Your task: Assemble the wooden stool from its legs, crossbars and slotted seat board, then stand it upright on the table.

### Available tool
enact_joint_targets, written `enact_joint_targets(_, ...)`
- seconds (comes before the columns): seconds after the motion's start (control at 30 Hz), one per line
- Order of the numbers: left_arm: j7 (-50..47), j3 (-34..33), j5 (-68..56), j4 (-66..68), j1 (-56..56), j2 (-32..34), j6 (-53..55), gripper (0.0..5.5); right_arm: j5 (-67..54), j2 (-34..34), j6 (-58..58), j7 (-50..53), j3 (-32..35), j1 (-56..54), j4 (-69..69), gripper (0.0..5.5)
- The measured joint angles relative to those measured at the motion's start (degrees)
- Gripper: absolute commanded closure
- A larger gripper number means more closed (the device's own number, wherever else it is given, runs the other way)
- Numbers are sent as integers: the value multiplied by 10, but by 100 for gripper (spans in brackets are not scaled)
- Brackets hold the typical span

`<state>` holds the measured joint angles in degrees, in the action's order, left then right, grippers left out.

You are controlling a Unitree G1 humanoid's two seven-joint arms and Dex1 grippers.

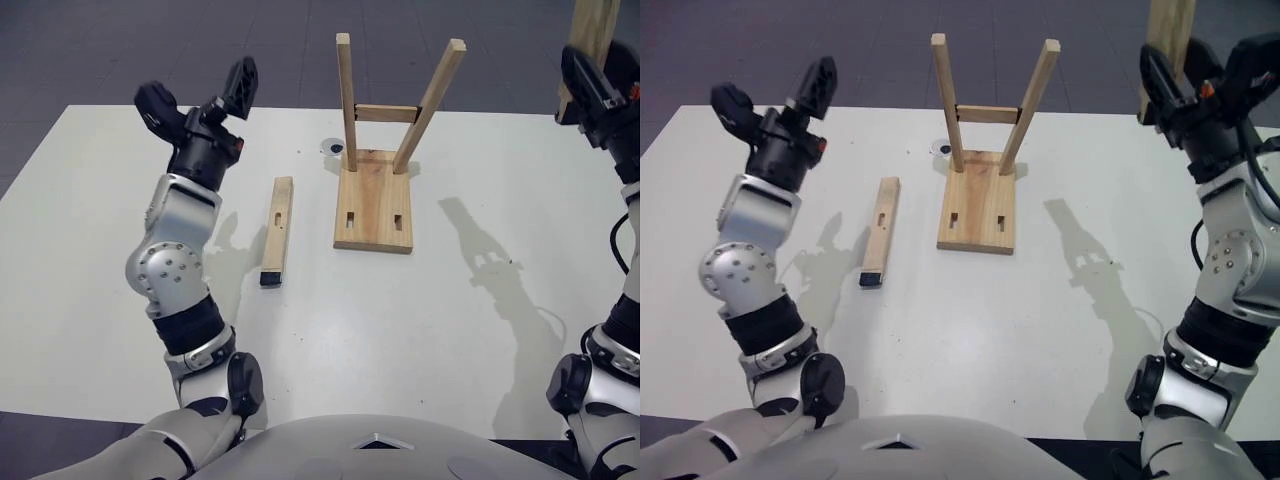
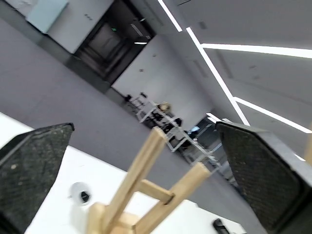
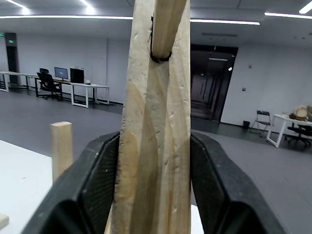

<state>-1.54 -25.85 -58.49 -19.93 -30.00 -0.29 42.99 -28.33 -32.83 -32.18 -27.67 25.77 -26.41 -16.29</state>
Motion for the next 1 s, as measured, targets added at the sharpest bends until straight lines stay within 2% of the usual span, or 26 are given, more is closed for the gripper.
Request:
enact_joint_targets(0.17,-6,11,-227,11,-92,40,39,10,-14,12,22,-27,-43,-21,-17,342)
enact_joint_targets(0.3,-44,84,-363,47,-219,58,74,10,-28,35,57,-57,-117,-34,-82,342)
enact_joint_targets(0.5,-31,157,-328,85,-253,60,73,10,-18,54,71,-24,-148,8,-115,343)
enact_joint_targets(0.67,-25,167,-317,102,-255,77,73,10,2,59,77,-6,-160,31,-121,343)
enact_joint_targets(0.77,-18,173,-289,110,-265,86,71,10,2,62,77,-17,-190,45,-142,344)
enact_joint_targets(1.0,10,178,-230,131,-266,102,63,10,9,62,77,-7,-190,45,-142,346)
